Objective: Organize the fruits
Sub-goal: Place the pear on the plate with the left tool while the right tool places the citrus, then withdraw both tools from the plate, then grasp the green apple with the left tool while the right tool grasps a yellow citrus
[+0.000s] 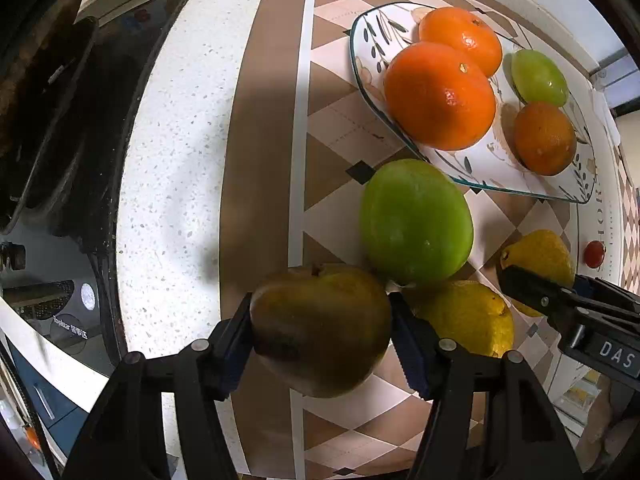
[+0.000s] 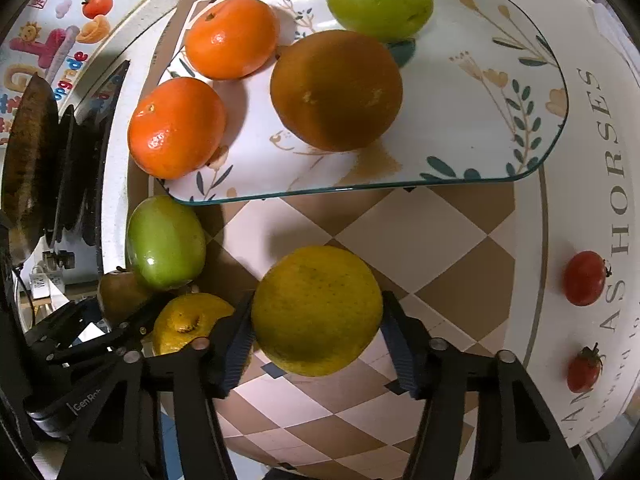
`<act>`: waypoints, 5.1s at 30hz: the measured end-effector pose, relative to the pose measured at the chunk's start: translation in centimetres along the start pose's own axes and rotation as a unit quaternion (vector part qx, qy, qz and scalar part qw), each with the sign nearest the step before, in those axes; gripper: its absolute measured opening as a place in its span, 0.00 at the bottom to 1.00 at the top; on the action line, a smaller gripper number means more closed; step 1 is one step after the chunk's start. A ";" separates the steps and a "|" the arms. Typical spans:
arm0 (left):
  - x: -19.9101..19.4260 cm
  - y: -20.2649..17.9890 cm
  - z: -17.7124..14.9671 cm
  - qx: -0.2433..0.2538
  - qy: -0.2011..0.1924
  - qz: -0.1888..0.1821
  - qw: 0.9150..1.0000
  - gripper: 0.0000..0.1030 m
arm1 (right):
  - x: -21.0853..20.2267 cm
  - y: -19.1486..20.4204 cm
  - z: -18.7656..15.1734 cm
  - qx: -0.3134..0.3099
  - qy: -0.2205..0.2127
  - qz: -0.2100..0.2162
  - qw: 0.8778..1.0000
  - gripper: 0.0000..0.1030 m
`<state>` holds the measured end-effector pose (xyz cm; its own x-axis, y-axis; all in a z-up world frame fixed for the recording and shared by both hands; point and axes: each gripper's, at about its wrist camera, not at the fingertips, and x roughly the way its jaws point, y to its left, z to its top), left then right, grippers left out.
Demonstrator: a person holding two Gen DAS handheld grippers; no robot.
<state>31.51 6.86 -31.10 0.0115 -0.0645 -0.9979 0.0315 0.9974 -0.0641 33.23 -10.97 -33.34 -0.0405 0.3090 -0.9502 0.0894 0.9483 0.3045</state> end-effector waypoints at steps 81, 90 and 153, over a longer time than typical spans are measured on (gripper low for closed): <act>-15.7 -5.7 1.4 0.011 -0.178 0.046 0.983 0.85 | -19.4 -3.0 -2.4 -0.019 -0.192 -0.124 0.973 0.91; -19.4 -6.4 -3.4 0.031 -0.222 0.038 0.974 0.85 | -23.6 -1.1 -8.1 -0.038 -0.240 -0.127 0.962 0.91; -2.1 -3.1 4.2 -0.038 -0.001 0.019 0.999 0.98 | -3.4 -4.5 -5.1 0.004 -0.035 -0.012 0.999 0.65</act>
<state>35.54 3.80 -28.72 0.0137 -0.0275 -0.9995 -0.0441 0.9986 -0.0280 27.88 -15.87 -31.14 0.0273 0.2808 -0.9594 0.0966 0.9545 0.2821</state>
